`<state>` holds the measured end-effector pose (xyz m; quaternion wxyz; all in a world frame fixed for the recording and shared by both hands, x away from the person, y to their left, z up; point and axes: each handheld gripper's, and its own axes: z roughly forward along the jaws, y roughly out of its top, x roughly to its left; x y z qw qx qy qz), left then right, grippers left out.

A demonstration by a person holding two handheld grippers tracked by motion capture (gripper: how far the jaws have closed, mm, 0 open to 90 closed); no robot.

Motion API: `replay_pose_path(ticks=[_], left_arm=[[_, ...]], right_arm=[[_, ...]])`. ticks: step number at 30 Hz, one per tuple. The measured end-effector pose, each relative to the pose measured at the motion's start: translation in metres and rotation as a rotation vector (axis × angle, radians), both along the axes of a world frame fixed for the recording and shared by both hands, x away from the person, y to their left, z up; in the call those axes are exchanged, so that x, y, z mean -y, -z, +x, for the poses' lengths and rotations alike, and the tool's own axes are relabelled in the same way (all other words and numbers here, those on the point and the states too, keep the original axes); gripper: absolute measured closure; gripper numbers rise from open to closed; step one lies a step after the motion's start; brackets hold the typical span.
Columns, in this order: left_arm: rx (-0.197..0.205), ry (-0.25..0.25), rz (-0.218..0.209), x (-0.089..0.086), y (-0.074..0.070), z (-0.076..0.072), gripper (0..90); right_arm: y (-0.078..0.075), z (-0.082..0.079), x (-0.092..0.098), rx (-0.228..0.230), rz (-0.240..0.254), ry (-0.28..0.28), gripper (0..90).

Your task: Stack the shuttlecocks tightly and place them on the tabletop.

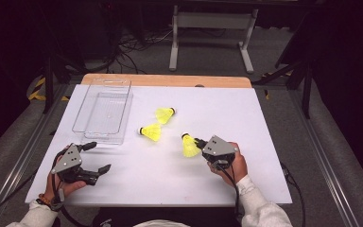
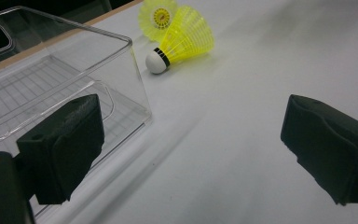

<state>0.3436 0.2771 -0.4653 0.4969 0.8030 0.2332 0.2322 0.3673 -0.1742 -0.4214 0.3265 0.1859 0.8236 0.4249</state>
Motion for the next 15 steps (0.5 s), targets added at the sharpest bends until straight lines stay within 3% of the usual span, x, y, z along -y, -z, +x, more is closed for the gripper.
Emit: replay_pose_path(ticks=[2,5,8,15], left_arm=[[-0.002,0.001,-0.001,0.0,0.0,0.0,7.0],[-0.002,0.0,-0.002,0.0,0.0,0.0,7.0],[-0.004,0.001,-0.002,0.0,0.001,0.001,7.0],[-0.008,0.008,0.001,0.0,0.001,0.0,7.0]], right_arm=[[-0.002,0.007,-0.005,-0.011,-0.013,-0.041,90.0],[-0.003,0.012,-0.009,-0.018,-0.008,-0.059,90.0],[-0.004,0.026,-0.016,-0.063,0.039,-0.099,90.0],[0.002,0.049,-0.034,-0.118,0.032,-0.182,90.0]])
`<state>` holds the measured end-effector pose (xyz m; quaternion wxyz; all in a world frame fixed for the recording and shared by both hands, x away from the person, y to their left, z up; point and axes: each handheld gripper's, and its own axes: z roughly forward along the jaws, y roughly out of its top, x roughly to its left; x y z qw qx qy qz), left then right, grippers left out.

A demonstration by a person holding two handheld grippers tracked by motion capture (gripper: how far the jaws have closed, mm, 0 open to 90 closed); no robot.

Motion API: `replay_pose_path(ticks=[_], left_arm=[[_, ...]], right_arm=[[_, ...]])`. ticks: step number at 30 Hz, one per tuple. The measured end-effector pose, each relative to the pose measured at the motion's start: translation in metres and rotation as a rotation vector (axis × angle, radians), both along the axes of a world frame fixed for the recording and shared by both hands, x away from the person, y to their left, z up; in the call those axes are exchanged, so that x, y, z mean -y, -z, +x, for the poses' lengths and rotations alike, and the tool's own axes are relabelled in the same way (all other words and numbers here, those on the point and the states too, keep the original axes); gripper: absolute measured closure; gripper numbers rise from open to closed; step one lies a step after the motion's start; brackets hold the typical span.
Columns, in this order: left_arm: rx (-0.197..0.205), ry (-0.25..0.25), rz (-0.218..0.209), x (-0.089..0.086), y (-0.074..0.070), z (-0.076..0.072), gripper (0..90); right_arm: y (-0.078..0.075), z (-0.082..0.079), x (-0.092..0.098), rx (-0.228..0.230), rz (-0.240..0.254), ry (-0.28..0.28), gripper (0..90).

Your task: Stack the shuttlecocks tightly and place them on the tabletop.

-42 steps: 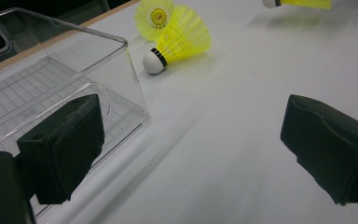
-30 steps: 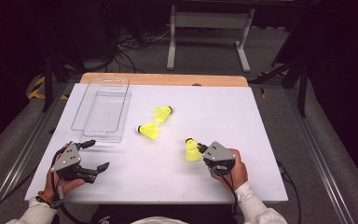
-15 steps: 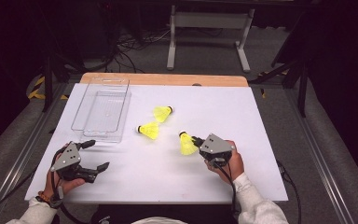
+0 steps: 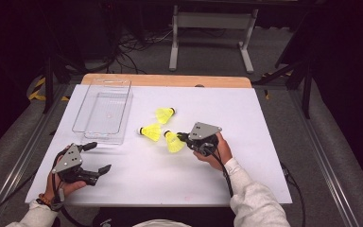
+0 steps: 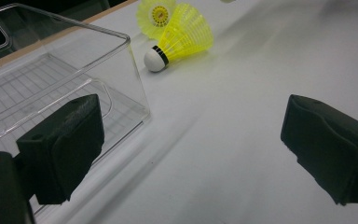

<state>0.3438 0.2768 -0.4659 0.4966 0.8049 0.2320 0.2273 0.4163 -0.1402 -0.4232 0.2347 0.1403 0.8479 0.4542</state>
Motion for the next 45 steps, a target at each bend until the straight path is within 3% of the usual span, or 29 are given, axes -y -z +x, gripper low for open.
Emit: replay_pose_path(ticks=[12,18,24,34,37,42,45], left_arm=[[0.003,0.014,0.005,0.002,0.0,0.0,7.0],[-0.002,0.025,0.012,0.003,0.001,0.0,7.0],[-0.006,0.028,0.016,0.003,0.002,0.001,7.0],[-0.006,0.029,0.016,0.003,0.002,0.001,7.1],[-0.005,0.03,0.018,0.004,0.002,0.001,7.2],[-0.004,0.026,0.022,0.004,0.002,0.0,7.2],[0.0,0.026,0.017,0.004,0.001,-0.001,7.2]], right_arm=[[0.01,0.025,-0.026,-0.024,-0.059,-0.064,90.0],[0.019,0.04,-0.035,-0.036,-0.109,-0.068,89.7],[0.027,0.05,-0.039,-0.052,-0.123,-0.065,88.5],[0.035,0.055,-0.039,-0.072,-0.131,-0.016,76.9],[0.034,0.054,-0.037,-0.083,-0.12,0.007,67.7],[0.033,0.05,-0.034,-0.106,-0.124,0.049,60.1],[0.027,0.039,-0.027,-0.115,-0.091,0.115,58.0]])
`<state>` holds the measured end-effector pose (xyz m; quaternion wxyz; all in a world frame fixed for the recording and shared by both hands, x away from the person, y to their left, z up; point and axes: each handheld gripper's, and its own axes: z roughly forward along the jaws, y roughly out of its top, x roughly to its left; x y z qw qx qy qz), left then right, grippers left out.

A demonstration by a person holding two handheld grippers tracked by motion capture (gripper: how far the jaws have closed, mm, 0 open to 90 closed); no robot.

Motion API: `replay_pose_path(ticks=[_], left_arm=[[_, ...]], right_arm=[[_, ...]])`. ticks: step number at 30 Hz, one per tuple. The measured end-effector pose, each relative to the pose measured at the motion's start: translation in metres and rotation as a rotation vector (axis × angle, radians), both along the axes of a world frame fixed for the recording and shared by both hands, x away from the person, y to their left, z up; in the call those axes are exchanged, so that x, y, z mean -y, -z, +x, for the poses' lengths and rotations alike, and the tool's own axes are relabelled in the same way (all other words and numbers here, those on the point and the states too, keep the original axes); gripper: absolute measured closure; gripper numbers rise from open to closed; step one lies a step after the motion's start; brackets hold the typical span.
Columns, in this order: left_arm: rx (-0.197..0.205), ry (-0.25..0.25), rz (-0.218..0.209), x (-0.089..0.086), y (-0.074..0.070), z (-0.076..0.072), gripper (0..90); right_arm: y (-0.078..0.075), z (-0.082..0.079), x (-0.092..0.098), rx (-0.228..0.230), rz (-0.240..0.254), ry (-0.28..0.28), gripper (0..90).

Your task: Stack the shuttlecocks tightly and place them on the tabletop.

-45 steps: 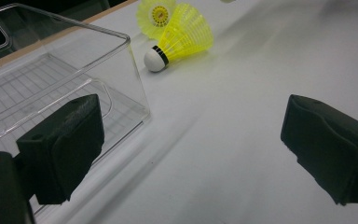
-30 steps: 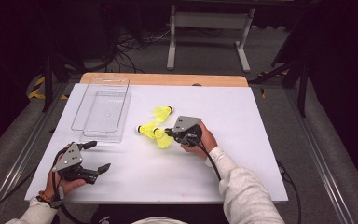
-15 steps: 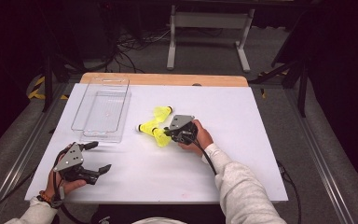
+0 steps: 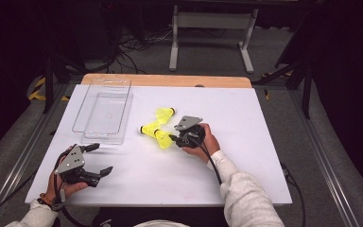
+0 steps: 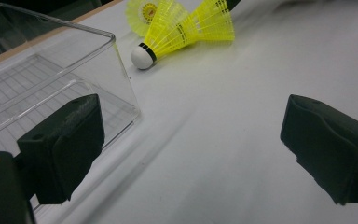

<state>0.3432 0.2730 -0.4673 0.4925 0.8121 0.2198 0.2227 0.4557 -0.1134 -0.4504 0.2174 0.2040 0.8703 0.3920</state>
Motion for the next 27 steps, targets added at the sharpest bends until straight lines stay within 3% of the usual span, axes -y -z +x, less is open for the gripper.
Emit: replay_pose_path(ticks=[2,7,10,15,16,19,22,27], left_arm=[[0.0,0.0,0.003,0.0,0.0,0.001,7.2],[0.011,0.0,0.006,0.001,-0.001,-0.001,7.5],[0.008,0.003,0.004,0.002,-0.001,-0.001,7.5],[0.012,0.001,0.007,0.002,-0.001,-0.002,7.5],[0.013,0.0,0.008,0.002,-0.001,-0.002,7.5],[0.005,0.001,0.004,0.002,-0.001,-0.001,7.5],[0.005,0.003,0.001,0.001,-0.001,-0.001,7.5],[0.003,0.004,0.003,0.001,-0.001,-0.001,7.6]], right_arm=[[-0.004,-0.013,0.006,-0.007,0.026,0.028,60.3],[-0.018,-0.045,-0.001,-0.018,0.022,-0.034,64.9],[-0.014,-0.055,-0.014,-0.038,0.001,-0.05,64.7],[-0.008,-0.051,-0.029,-0.071,0.01,-0.008,56.2],[-0.005,-0.046,-0.035,-0.106,0.035,0.001,54.5],[-0.004,-0.037,-0.036,-0.147,0.081,-0.006,53.4],[-0.004,-0.028,-0.035,-0.179,0.099,0.032,53.8],[0.0,-0.025,-0.046,-0.202,0.065,0.052,55.2]])
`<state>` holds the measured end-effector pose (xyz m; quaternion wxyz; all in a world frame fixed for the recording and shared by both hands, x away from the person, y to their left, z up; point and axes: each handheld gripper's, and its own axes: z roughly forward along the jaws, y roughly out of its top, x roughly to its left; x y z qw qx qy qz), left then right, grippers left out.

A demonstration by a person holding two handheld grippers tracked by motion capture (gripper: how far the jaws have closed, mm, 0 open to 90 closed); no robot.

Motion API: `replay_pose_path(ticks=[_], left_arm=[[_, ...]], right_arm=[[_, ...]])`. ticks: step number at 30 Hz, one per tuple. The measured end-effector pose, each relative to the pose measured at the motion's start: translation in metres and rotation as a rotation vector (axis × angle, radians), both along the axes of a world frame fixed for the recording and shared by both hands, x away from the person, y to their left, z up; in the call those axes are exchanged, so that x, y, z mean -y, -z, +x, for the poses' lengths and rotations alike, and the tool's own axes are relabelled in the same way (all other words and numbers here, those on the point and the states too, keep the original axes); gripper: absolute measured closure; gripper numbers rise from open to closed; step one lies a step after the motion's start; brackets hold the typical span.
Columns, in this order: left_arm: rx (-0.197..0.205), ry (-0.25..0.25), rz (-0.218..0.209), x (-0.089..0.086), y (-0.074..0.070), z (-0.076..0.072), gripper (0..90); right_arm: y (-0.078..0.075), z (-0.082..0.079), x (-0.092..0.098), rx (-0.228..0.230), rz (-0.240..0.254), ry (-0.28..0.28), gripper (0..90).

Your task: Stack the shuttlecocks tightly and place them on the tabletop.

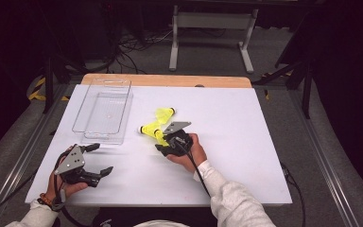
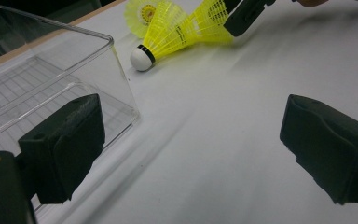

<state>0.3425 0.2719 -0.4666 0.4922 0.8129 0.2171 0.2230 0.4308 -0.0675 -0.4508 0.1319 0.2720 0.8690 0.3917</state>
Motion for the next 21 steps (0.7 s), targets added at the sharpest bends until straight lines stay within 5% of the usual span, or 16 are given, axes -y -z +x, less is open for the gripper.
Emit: replay_pose_path(ticks=[4,13,21], left_arm=[[-0.001,0.003,0.002,0.0001,0.0,-0.0004,7.5],[-0.003,0.004,0.006,0.0009,0.0009,0.0005,7.5],[-0.009,0.003,0.009,0.0012,0.0009,0.0013,7.6]], right_arm=[[0.004,0.0011,-0.0068,0.003,-0.028,0.008,58.8],[0.0039,-0.0017,-0.0072,0.05,-0.042,0.06,88.3],[-0.001,-0.0023,-0.0034,0.071,-0.04,0.053,89.9]])
